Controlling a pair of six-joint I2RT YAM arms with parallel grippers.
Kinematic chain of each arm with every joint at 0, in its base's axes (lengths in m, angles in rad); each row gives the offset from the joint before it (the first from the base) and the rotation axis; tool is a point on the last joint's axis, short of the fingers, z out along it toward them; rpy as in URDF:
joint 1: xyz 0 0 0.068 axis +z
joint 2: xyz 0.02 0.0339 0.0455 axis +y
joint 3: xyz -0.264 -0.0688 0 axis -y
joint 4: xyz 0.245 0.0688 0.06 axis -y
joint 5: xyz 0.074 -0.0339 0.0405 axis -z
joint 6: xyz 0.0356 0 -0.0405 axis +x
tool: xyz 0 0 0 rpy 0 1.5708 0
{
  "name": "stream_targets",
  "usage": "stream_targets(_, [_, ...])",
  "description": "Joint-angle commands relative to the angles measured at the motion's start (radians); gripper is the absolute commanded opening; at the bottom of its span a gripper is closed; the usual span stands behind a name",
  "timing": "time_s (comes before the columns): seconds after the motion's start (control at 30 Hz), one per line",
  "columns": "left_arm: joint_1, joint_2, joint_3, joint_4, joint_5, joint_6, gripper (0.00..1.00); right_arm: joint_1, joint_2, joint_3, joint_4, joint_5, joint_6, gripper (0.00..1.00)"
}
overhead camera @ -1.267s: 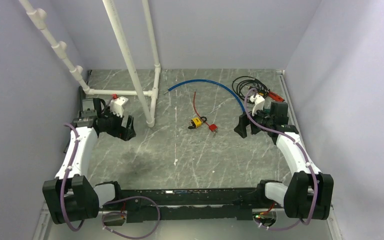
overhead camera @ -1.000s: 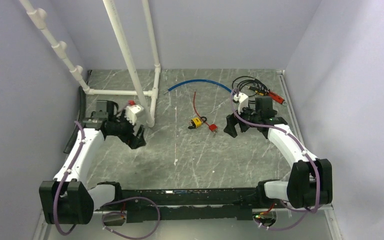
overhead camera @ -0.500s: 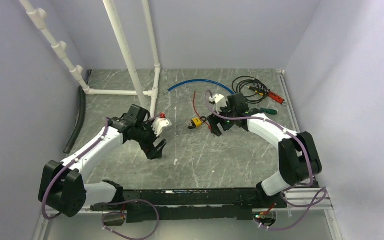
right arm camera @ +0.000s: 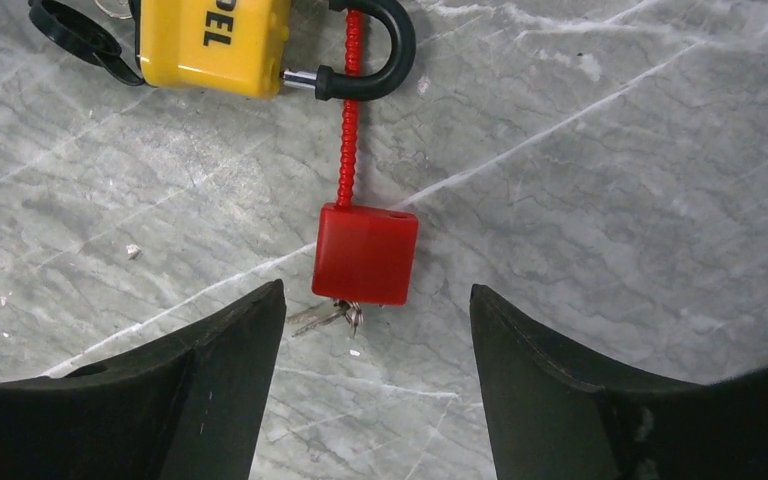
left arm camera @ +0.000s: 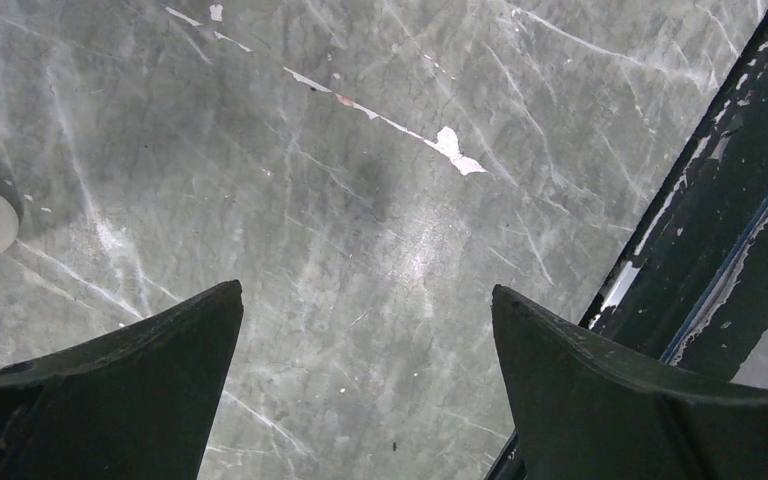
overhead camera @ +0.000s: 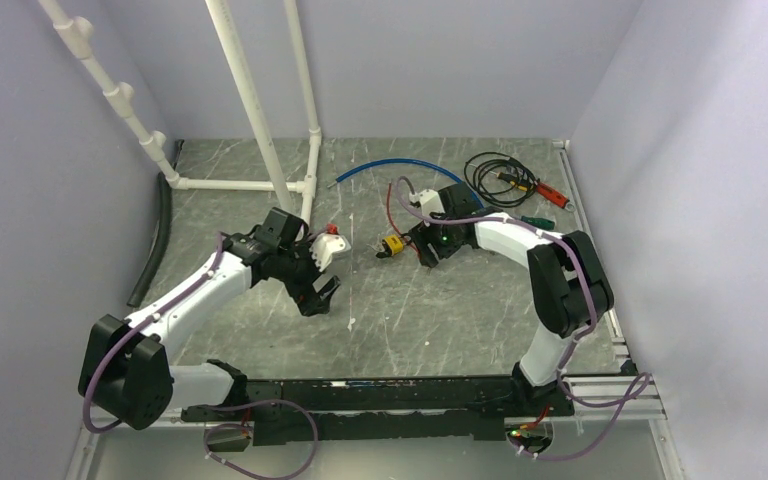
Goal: Lock with the key
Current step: Pick up the lock from the center of the board.
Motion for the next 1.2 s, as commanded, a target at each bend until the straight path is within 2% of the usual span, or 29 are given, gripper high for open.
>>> stream_targets(0.0, [-0.008, -0.002, 0.043, 0.018, -0.002, -0.010, 0.99, 0.007, 0.024, 0.046, -0.002, -0.013, 0.024, 0.69])
stream_targets(0.27, [-0.015, 0.010, 0.076, 0.003, -0.014, 0.001, 0.99, 0.013, 0.071, 0.049, 0.027, 0.010, 0.035, 0.56])
stream_targets(0.37, [-0.018, 0.020, 0.096, -0.008, -0.010, 0.009, 1.00, 0.013, 0.075, 0.053, 0.023, 0.008, 0.039, 0.48])
stream_targets(0.67, [-0.051, 0.044, 0.167, -0.066, -0.005, 0.065, 0.99, -0.067, -0.023, 0.048, -0.017, -0.046, 0.059, 0.00])
stream_targets(0.97, [-0.136, 0.095, 0.279, -0.101, -0.080, 0.040, 1.00, -0.244, -0.223, 0.061, -0.047, -0.264, 0.052, 0.00])
stream_targets(1.17, [-0.169, 0.089, 0.348, -0.096, -0.068, 0.069, 0.99, -0.298, -0.310, 0.096, -0.126, -0.419, 0.023, 0.00])
